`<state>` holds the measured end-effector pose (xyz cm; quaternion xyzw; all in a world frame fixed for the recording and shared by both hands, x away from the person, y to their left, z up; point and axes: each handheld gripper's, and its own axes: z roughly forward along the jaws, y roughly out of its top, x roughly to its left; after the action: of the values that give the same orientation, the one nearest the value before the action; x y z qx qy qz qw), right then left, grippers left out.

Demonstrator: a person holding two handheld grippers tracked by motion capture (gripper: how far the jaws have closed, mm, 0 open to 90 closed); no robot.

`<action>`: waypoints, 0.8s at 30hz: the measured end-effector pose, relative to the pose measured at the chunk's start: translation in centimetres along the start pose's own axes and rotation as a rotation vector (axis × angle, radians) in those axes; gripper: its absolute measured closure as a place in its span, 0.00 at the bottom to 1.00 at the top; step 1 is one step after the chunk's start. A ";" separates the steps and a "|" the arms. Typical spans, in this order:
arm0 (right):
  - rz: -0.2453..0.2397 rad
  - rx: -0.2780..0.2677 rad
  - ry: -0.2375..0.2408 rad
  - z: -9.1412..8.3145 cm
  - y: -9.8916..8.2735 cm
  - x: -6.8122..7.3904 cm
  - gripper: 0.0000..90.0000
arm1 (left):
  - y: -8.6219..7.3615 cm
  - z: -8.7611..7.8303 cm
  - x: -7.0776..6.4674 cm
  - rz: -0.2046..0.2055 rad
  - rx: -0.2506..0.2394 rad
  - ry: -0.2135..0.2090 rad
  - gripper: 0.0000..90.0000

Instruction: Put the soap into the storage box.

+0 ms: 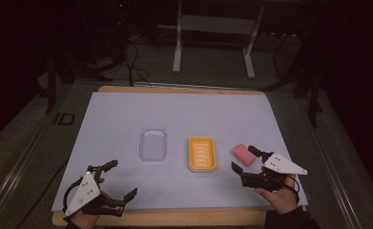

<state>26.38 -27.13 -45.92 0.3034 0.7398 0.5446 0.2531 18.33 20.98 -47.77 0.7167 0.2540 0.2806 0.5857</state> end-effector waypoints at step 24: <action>-0.034 0.240 0.015 1.9 0.2 -0.5 0.24 | 0.0 -0.2 -0.4 0.010 -0.006 -0.025 0.01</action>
<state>28.08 -26.23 -46.25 0.3146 0.8068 0.4498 0.2185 17.95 20.82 -47.76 0.7196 0.2424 0.2753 0.5896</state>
